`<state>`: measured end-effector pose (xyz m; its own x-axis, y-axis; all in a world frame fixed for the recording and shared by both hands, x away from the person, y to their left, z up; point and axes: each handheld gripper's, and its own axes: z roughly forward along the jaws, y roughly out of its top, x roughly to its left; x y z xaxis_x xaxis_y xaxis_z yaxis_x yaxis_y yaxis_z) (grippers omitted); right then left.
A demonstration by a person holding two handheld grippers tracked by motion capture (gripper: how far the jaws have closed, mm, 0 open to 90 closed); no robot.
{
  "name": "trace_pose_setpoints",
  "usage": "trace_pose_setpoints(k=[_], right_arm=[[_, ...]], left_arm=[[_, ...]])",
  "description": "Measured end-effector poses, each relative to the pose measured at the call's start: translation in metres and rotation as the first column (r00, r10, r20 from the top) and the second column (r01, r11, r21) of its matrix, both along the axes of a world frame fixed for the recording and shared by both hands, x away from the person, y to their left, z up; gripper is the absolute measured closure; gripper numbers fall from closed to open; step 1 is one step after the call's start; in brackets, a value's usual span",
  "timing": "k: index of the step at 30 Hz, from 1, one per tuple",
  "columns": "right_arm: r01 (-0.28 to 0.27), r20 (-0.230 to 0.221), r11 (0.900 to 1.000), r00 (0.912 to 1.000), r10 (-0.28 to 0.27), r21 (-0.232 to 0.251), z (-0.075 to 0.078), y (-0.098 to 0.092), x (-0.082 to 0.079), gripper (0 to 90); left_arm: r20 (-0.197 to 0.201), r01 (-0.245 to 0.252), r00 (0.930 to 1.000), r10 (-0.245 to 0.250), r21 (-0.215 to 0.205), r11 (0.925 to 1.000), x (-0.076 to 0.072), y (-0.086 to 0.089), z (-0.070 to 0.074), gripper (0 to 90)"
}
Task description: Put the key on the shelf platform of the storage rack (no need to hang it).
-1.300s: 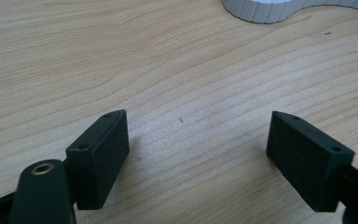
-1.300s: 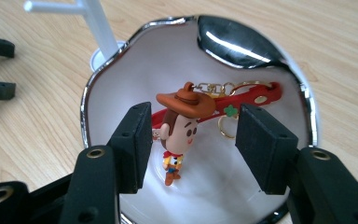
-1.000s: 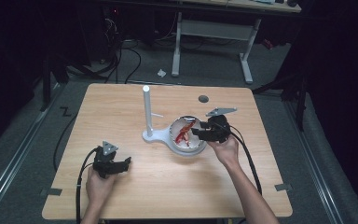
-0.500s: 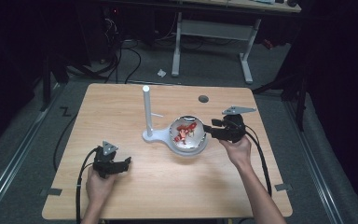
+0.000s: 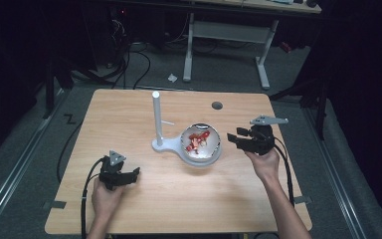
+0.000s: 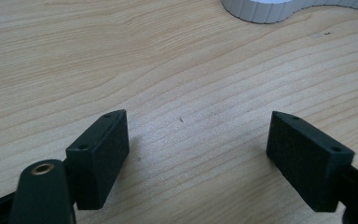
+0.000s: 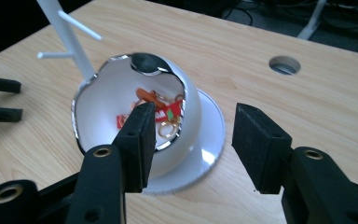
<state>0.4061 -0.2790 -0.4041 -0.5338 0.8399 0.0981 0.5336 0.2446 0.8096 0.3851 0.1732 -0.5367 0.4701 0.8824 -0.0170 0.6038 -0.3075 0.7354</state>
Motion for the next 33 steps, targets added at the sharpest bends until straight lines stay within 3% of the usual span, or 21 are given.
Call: trace_pose_setpoints(k=[7,21,33], right_arm=[[0.020,0.004,1.000,0.9998,-0.020,-0.001,0.002,-0.011,-0.007,49.9],[0.095,-0.001,0.993,0.9955,-0.095,0.070,-0.014,-0.049,-0.028,50.0],[0.131,0.012,0.986,0.9911,-0.133,0.107,-0.019,-0.067,-0.047,50.1]], left_arm=[[0.000,0.000,1.0000,0.000,0.000,1.0000,0.000,0.000,0.000,21.5],[0.000,0.000,1.0000,0.000,0.000,1.0000,0.000,0.000,0.000,21.5],[0.000,0.000,1.0000,0.000,0.000,1.0000,0.000,0.000,0.000,21.5]])
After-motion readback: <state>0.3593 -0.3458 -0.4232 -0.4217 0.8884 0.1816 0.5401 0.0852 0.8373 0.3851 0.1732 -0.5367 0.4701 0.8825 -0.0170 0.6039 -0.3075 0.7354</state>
